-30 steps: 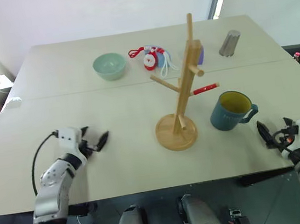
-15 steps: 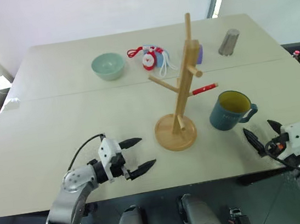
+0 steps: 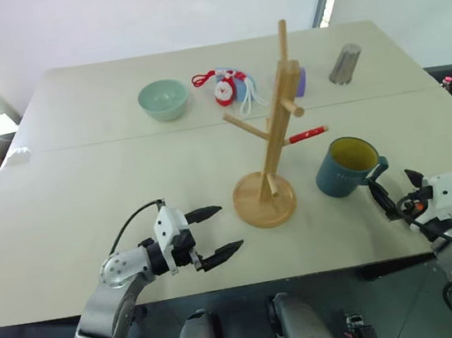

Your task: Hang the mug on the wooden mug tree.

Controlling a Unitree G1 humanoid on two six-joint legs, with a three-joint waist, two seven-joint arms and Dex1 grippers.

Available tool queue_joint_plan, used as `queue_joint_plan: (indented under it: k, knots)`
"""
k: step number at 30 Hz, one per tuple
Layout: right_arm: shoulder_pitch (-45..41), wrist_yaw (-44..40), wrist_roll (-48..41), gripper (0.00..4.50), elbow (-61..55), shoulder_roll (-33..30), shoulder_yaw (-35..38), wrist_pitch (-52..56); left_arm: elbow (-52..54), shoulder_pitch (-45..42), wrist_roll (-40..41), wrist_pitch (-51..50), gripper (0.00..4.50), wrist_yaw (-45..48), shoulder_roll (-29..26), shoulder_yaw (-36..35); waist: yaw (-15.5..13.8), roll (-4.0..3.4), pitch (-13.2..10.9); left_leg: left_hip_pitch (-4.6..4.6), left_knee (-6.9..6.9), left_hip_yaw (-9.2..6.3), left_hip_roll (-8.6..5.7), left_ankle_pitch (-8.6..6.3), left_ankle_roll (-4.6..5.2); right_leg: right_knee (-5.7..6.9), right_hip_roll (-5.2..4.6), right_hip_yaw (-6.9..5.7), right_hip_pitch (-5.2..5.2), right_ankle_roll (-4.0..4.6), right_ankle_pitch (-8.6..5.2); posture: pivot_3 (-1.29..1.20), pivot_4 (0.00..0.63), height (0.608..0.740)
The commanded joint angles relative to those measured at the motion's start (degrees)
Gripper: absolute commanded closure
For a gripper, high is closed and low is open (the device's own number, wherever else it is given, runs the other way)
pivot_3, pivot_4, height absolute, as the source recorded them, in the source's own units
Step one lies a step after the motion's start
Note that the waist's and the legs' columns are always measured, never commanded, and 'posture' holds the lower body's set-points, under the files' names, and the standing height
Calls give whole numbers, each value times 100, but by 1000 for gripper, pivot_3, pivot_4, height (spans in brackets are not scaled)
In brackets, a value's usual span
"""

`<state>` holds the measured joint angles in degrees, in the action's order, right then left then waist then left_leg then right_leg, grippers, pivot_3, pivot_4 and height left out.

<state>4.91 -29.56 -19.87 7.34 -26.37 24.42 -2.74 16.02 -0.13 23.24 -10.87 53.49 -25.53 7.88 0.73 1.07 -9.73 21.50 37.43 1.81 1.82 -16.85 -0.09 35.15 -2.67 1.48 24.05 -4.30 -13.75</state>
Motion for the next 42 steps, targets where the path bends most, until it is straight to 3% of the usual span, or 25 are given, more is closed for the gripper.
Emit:
queue_joint_plan:
  k: [1,6,7,9,16,21,28,35,42]
  knots:
    - [-128,-51,-12,59,4,-99,68,-173,179,-33,60,87,0,5,20,4,0,0,0,0,0,0,0,0,0,0,0,0,0,0,0,0,150,740]
    - [-223,-122,9,59,61,-86,-5,-197,162,-38,53,109,0,1,21,-1,0,-1,1,-1,1,0,0,0,0,2,1,1,-1,0,0,0,150,740]
    - [-246,-160,-18,285,45,-71,-31,-183,166,-37,65,97,0,0,25,1,0,-1,1,-1,1,-1,0,0,0,2,1,1,-1,-1,0,0,150,740]
    - [-262,-228,-57,880,0,-49,-80,-150,181,-29,91,70,0,4,27,2,1,-1,1,-1,1,0,0,0,0,2,1,1,-2,-1,0,0,150,740]
    - [-237,-454,-253,4465,-201,-13,-208,17,242,-46,148,-14,0,-22,22,-21,-3,-2,1,-3,2,0,1,0,0,4,2,1,-4,-1,1,0,150,740]
    - [-53,-495,-93,4465,-667,-191,-294,70,251,-59,206,-49,0,-15,2,-23,-4,-4,2,-3,3,-2,1,0,0,5,2,1,-4,-1,1,0,150,740]
    - [256,-944,518,4465,-2454,-1332,-439,84,209,-114,328,-191,0,123,-19,22,10,-10,4,-4,9,0,-2,0,0,8,5,1,-4,-2,1,0,150,740]
    - [-488,-1400,92,4465,-3180,-2261,-411,832,53,-265,330,-204,0,280,48,143,-11,-3,-1,-3,41,-9,-1,0,0,23,14,-4,-14,-1,1,0,150,740]
    - [-1121,-1837,27,4465,-3144,-2665,-596,1009,18,-237,256,-100,0,211,135,134,-12,1,-3,-1,51,-13,-3,0,0,15,6,-6,-28,-1,1,0,150,740]
